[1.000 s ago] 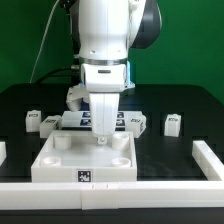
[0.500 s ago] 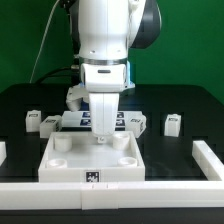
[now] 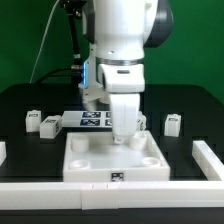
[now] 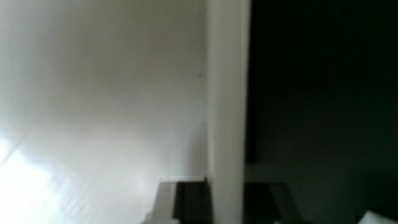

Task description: Assemble one leg

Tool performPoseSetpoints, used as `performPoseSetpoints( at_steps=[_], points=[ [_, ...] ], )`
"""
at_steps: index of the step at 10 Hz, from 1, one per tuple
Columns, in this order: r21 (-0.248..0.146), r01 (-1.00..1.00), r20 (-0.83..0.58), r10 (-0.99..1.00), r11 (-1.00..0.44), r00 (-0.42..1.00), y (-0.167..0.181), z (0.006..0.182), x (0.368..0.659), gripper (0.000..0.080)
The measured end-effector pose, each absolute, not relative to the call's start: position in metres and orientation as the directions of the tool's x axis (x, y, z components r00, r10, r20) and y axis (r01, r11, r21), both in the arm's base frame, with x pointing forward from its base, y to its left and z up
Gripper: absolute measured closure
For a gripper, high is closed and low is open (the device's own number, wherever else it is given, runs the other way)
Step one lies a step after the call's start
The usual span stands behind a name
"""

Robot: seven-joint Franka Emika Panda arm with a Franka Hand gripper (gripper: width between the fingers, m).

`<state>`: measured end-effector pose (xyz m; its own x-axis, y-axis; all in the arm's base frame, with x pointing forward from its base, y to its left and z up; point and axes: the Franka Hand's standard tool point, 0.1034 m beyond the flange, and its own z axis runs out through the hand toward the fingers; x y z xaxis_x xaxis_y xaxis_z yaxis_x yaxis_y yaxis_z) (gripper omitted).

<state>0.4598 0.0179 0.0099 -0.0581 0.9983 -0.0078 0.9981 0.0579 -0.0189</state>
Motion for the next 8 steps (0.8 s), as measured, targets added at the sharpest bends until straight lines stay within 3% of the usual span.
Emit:
performPoseSetpoints(
  at_steps=[5, 8],
  points=[
    [-0.005, 1.000, -0.004, 1.000, -0.007, 0.007, 0.072, 0.010, 0.481, 0.0739],
    [0.008, 0.999, -0.001, 0.999, -0.038, 0.038, 0.087, 0.010, 0.491, 0.0739]
  ],
)
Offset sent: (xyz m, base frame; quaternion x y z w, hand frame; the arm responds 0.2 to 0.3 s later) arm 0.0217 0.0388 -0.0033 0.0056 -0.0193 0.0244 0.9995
